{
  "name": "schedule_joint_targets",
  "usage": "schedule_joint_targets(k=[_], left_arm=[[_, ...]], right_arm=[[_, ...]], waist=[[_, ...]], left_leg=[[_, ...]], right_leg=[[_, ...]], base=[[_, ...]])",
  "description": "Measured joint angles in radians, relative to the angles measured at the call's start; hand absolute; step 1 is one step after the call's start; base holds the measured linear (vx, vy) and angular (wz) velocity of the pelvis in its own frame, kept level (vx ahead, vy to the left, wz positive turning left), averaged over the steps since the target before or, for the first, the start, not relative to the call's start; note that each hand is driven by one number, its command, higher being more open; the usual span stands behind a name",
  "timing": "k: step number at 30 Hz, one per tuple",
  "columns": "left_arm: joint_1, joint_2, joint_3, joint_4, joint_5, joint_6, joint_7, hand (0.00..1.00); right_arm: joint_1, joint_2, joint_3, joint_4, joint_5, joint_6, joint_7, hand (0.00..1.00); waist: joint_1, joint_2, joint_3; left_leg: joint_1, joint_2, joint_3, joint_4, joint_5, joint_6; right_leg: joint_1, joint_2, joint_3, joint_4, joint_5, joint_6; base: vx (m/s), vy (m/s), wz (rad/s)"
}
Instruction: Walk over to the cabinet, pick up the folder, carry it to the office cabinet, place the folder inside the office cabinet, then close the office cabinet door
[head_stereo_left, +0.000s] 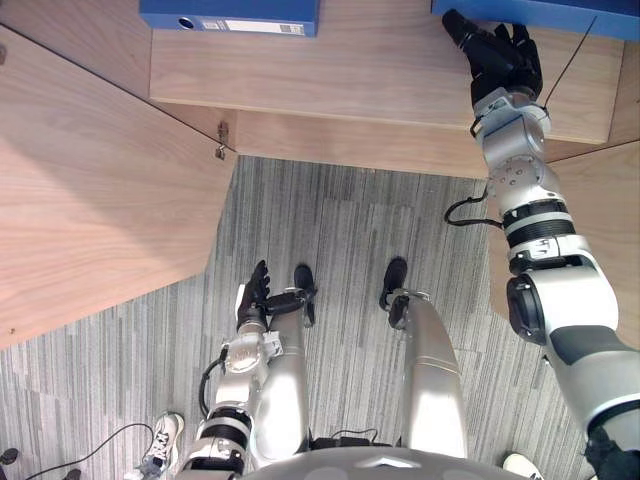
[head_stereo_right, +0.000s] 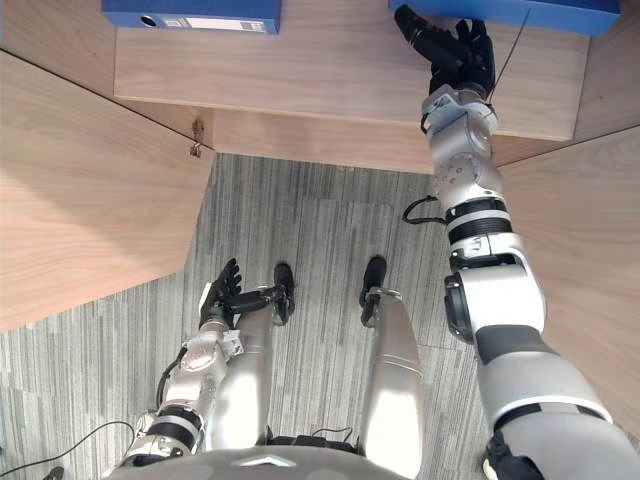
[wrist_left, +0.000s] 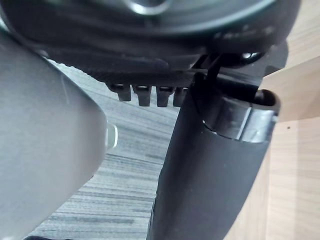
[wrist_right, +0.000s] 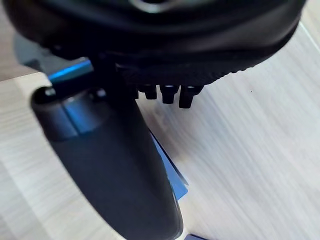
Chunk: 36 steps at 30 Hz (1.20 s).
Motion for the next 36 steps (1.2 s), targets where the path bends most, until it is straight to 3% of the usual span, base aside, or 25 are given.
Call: schedule_joint_targets(k=[16,21,27,32,33,36], left_arm=[[0.004,0.083,-0.010,0.012,0.001,-0.002,-0.072,1.00],[0.009,0.104,-0.011,0.026,0.003,-0.003,-0.100,1.00],[0.008,0.117,-0.011,0.040,0.023,-0.003,-0.109,1.00],[-0.006,0.116,-0.010,0.050,0.024,-0.002,-0.095,1.00],[-0.011,0.116,-0.010,0.052,0.025,-0.002,-0.091,1.00],[-0.037,0.111,-0.008,0.062,0.033,-0.002,-0.071,1.00]], right_arm=[[0.171,-0.250,0.227,-0.114,-0.178,0.044,0.255,1.00],[0.230,-0.322,0.304,-0.174,-0.263,0.045,0.330,1.00],[0.254,-0.394,0.382,-0.255,-0.518,0.032,0.349,1.00],[0.306,-0.405,0.369,-0.350,-0.764,0.012,0.265,1.00],[0.318,-0.403,0.357,-0.368,-0.795,0.010,0.252,0.00],[0.378,-0.359,0.266,-0.474,-0.930,0.000,0.179,0.00]], waist=[[-0.013,-0.014,-0.002],[-0.015,-0.042,-0.011],[-0.014,-0.061,-0.014],[-0.014,-0.063,-0.014],[-0.014,-0.063,-0.013],[-0.015,-0.064,-0.013]], left_leg=[[0.028,0.005,0.017,-0.021,0.005,0.004],[0.039,0.015,0.025,-0.030,0.005,0.004],[0.044,0.022,0.026,-0.034,0.005,0.003],[0.055,0.025,0.031,-0.045,0.005,0.003],[0.055,0.026,0.031,-0.045,0.005,0.003],[0.055,0.028,0.035,-0.049,0.005,0.003]], right_leg=[[0.026,0.009,0.009,-0.036,0.017,0.005],[0.033,0.019,0.012,-0.047,0.018,0.005],[0.040,0.028,0.011,-0.062,0.023,0.003],[0.054,0.033,0.012,-0.079,0.030,0.005],[0.054,0.034,0.013,-0.081,0.031,0.005],[0.054,0.037,0.015,-0.091,0.036,0.005]], base=[[-0.02,0.024,-0.02],[-0.01,0.007,-0.05],[0.00,0.008,-0.01],[-0.01,0.011,-0.02],[-0.02,0.028,-0.06],[-0.01,0.023,-0.04]])
